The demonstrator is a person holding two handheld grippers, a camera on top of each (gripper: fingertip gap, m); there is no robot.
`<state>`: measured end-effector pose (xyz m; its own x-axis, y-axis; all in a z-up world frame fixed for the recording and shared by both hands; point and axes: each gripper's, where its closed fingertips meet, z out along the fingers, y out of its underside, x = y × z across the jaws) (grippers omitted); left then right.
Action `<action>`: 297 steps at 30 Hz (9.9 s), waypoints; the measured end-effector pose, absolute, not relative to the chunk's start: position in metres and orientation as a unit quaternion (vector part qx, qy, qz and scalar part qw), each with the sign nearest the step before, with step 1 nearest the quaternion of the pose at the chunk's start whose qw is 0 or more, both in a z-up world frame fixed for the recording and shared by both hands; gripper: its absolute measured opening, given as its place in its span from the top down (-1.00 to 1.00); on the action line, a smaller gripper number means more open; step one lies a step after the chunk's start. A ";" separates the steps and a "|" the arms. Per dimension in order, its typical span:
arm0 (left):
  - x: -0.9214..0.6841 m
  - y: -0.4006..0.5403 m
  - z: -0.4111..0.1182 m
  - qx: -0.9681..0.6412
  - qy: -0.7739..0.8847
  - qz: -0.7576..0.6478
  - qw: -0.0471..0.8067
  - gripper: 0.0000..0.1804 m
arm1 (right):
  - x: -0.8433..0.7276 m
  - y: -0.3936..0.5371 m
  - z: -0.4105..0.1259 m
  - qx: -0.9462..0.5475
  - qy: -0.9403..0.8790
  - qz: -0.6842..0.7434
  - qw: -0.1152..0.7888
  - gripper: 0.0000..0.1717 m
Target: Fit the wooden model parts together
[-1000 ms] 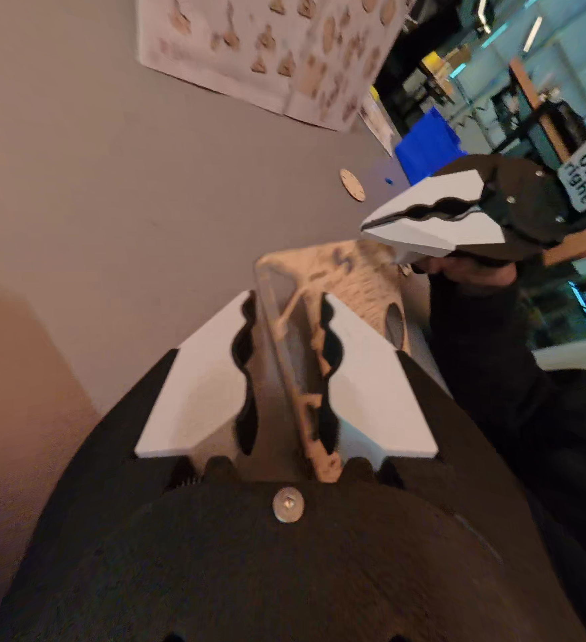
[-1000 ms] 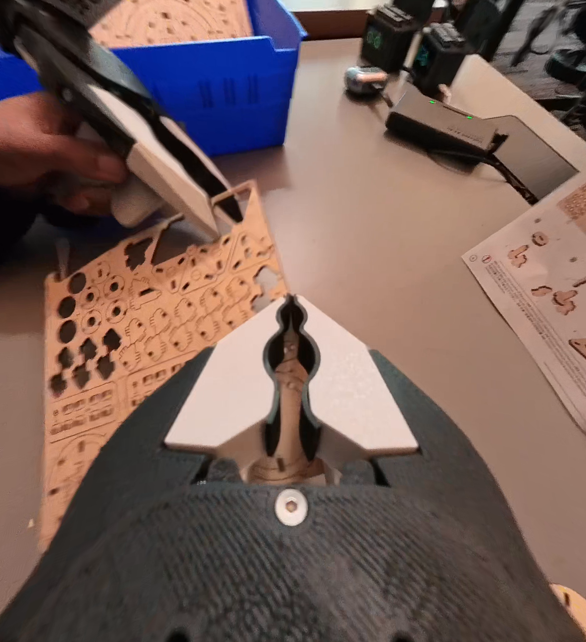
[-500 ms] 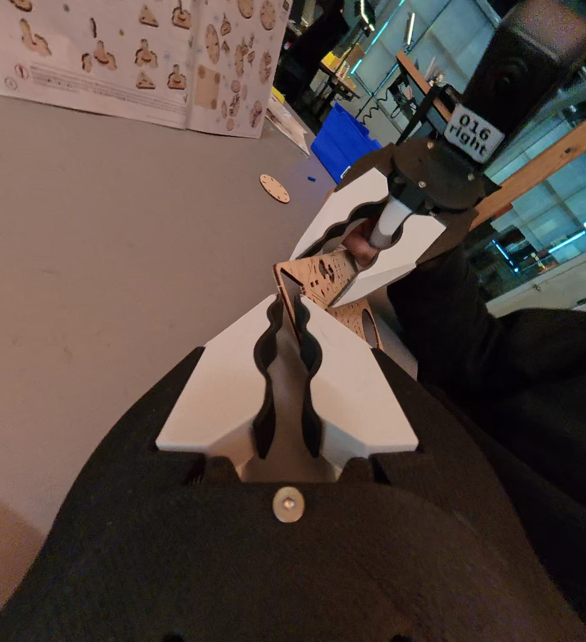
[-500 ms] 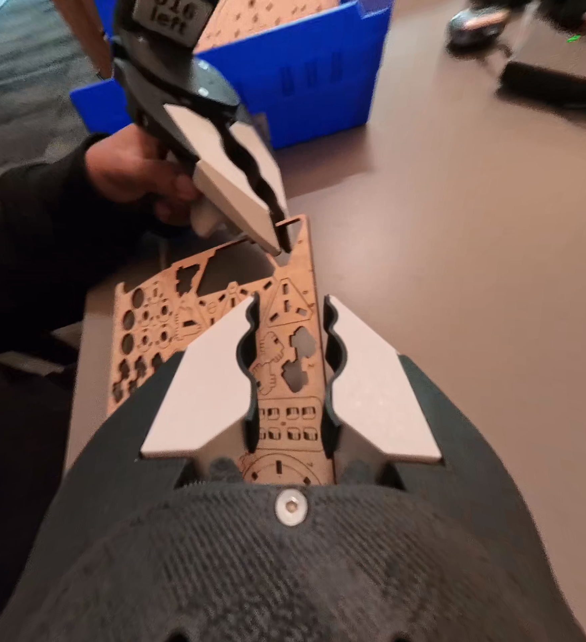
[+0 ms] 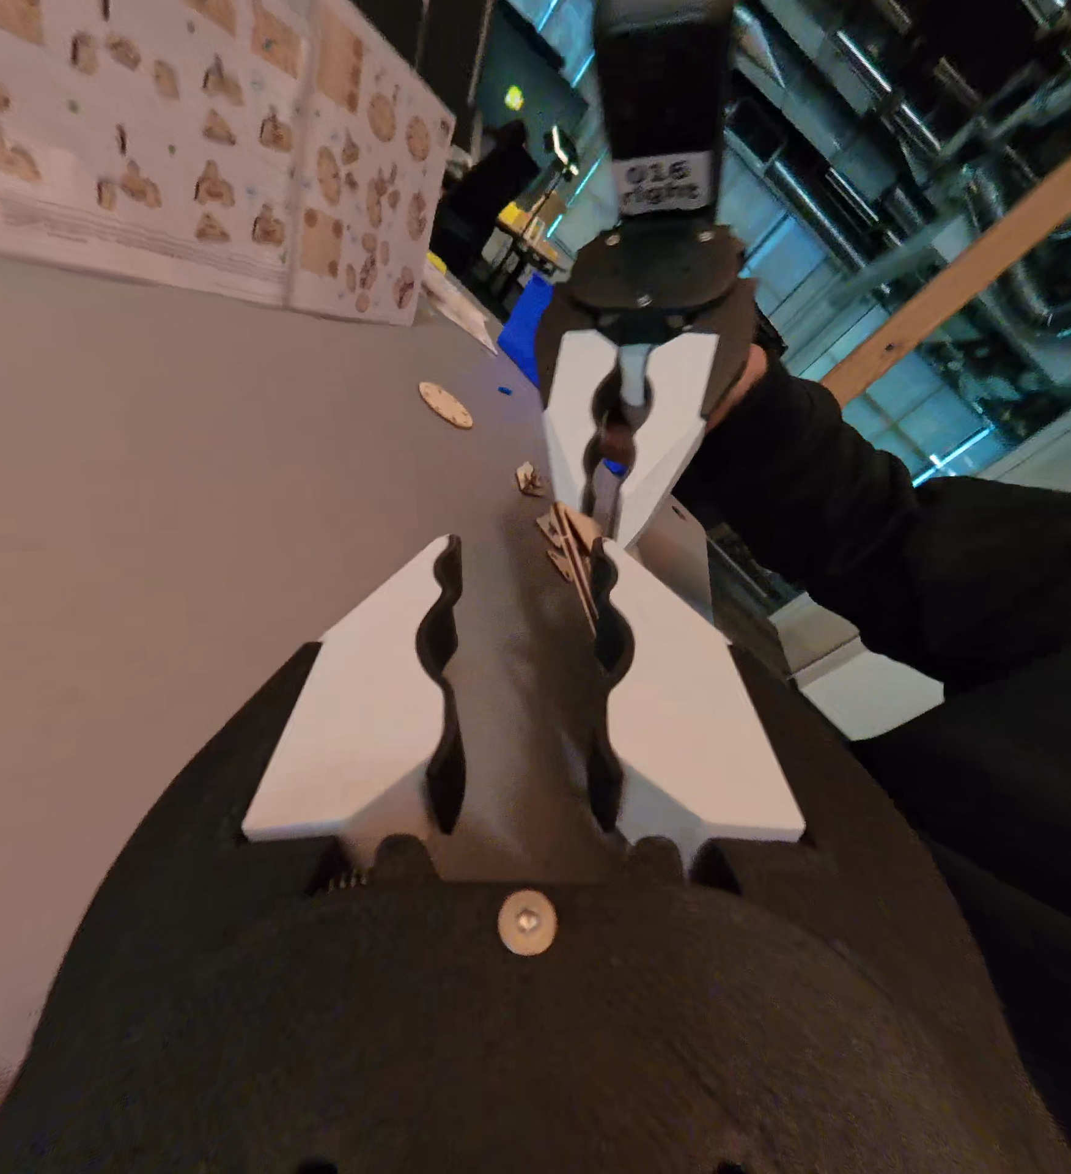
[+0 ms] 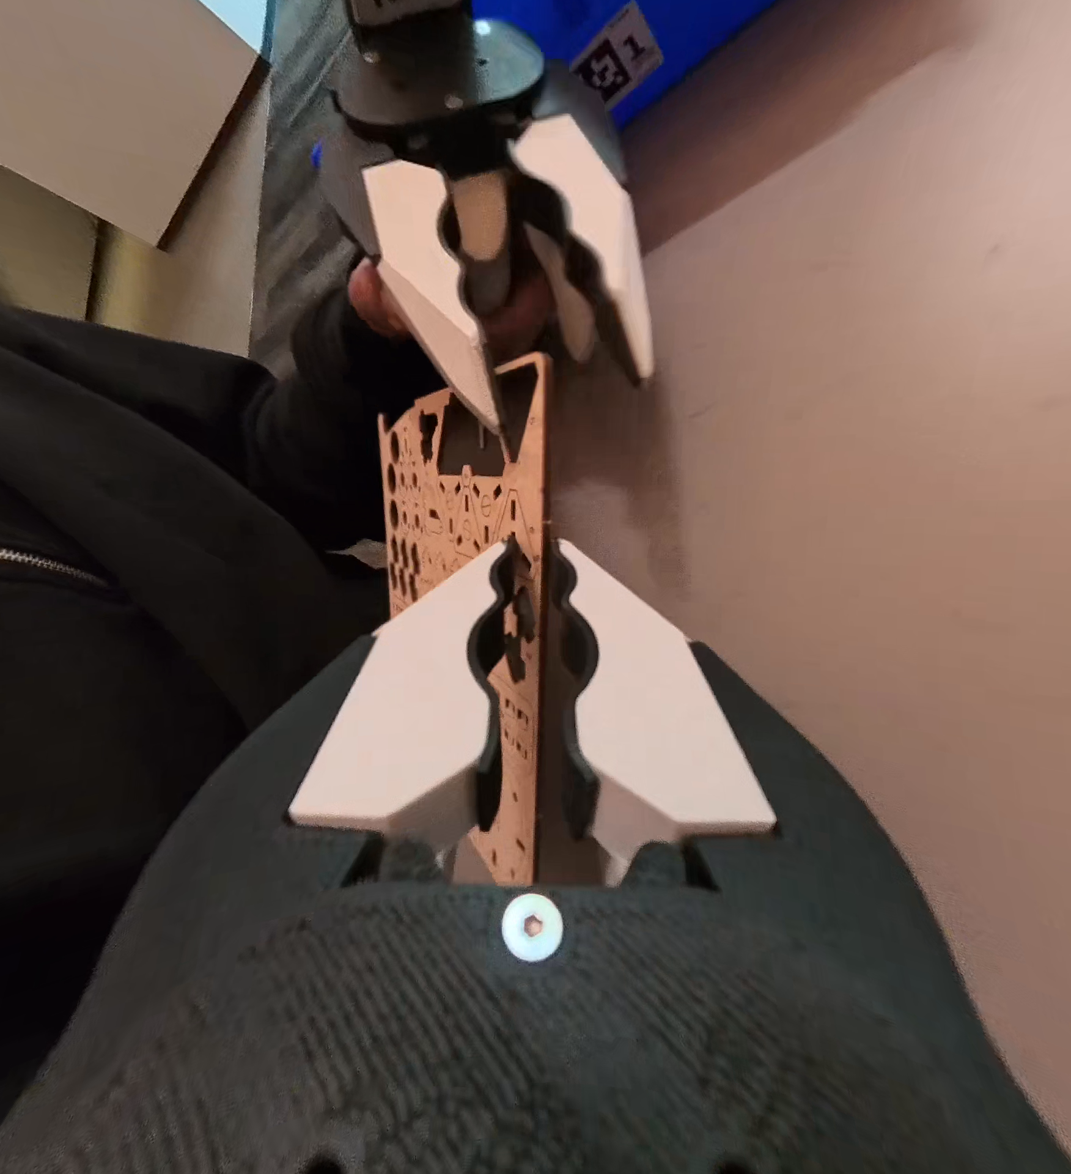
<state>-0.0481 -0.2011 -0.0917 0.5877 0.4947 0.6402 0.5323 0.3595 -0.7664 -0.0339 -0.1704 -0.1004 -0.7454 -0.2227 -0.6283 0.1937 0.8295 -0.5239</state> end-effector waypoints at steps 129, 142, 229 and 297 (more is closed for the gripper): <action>-0.082 -0.191 -0.105 -0.486 -0.587 -0.096 0.640 0.85 | -0.040 0.020 -0.162 0.081 0.902 -0.420 -0.060 0.65; -0.092 -0.234 -0.157 -0.553 -0.664 -0.015 0.504 0.40 | -0.074 -0.017 -0.179 0.171 0.895 -0.400 -0.094 0.53; -0.071 -0.295 -0.125 -0.604 -0.567 0.255 0.498 0.57 | -0.038 -0.254 -0.165 -0.119 0.942 -0.315 0.004 0.62; -0.072 -0.290 -0.127 -0.607 -0.564 0.243 0.504 0.58 | -0.024 -0.267 -0.169 -0.365 0.881 -0.292 0.067 0.77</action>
<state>-0.0724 -0.2904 -0.1267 0.2453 0.9299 0.2741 0.4395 0.1453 -0.8864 -0.0237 -0.2669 -0.1689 -0.7243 -0.6828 0.0962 -0.6050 0.5624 -0.5636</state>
